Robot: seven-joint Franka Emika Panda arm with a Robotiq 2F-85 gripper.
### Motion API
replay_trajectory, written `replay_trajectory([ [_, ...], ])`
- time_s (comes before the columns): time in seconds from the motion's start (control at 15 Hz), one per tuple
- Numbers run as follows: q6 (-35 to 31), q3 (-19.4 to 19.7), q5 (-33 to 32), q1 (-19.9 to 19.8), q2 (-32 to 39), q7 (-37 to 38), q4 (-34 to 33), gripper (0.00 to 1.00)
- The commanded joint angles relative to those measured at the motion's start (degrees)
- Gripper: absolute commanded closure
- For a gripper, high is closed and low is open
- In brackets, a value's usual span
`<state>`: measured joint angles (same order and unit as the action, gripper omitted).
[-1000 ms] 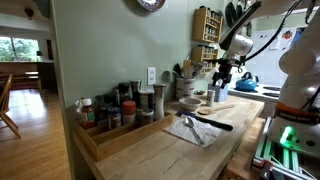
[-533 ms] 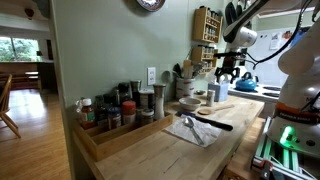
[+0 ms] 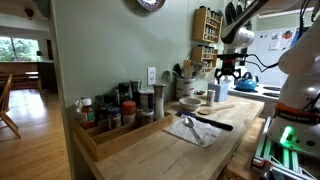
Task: Pick up the salt shaker and put it inside the bowl
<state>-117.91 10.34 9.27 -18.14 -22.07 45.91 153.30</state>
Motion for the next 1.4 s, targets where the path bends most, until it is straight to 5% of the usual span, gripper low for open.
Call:
replay_trajectory([
  [0.0,5.71,-1.42,-5.07,0.02,-2.58,-5.62,0.55,0.0],
  [0.33,8.96,-2.36,-9.48,0.7,-3.11,-17.19,-0.32,0.0],
  [1.2,5.17,1.22,-13.25,4.21,-2.35,-55.66,-0.42,0.0],
  [1.33,6.05,0.61,-12.3,3.54,-2.31,-51.5,-0.44,0.0],
])
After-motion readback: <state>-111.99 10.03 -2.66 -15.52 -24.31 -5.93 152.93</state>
